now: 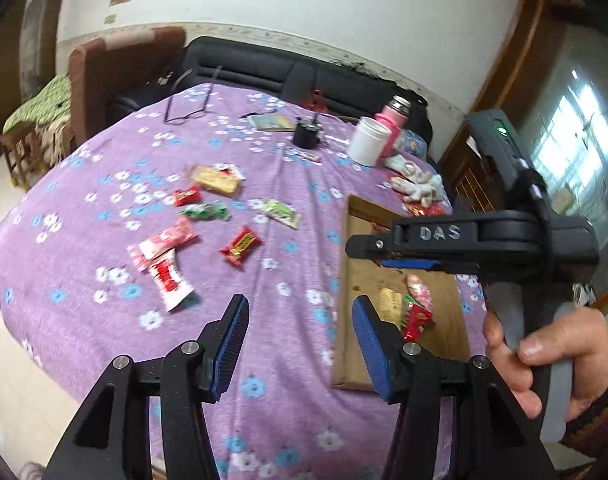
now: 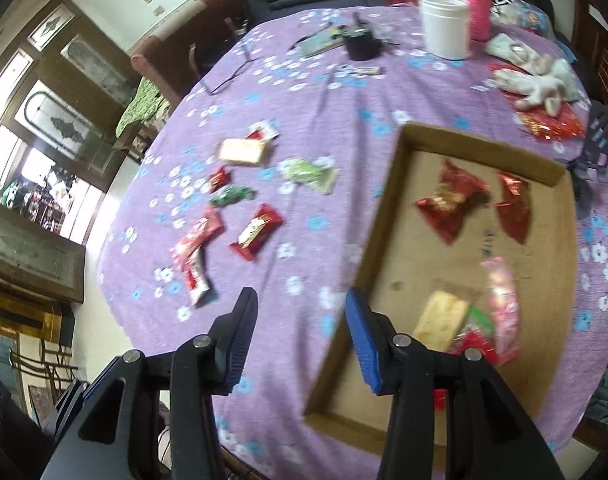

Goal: Organize snacks
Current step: 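Move both open grippers back over the remaining snack pile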

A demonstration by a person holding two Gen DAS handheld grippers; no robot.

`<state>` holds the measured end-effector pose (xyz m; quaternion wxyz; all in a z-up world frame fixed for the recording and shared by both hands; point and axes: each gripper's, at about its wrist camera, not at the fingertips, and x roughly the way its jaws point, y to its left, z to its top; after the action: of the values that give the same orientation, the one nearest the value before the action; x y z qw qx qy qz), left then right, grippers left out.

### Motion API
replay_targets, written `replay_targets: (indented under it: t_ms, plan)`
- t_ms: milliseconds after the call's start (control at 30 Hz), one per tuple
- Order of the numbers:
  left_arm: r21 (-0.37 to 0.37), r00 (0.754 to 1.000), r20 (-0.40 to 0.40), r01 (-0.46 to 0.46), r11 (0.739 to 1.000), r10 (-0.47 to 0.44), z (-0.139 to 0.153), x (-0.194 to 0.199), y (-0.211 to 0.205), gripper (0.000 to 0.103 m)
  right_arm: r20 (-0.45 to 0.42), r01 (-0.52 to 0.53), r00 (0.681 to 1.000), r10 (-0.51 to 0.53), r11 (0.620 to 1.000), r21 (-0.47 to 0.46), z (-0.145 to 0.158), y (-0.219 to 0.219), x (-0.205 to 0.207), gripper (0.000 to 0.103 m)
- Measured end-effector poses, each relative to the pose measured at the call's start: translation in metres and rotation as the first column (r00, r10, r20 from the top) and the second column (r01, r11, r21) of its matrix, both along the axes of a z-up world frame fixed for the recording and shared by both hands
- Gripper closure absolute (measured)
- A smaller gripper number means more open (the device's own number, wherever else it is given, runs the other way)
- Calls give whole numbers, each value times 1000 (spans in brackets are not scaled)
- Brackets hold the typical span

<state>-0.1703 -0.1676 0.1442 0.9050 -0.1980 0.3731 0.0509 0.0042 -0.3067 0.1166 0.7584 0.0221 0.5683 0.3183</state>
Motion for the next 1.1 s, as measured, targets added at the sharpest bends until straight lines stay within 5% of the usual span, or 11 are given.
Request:
replay_targets:
  t_ms: [400, 1100]
  plan:
    - [-58, 991, -29, -129, 990, 127, -16, -2, 41, 46, -88, -189, 978, 190, 982, 17, -18, 49, -36, 58]
    - [-11, 961, -108, -259, 966, 256, -25, 13, 56, 46, -158, -267, 945, 286, 955, 130, -33, 59, -5, 58]
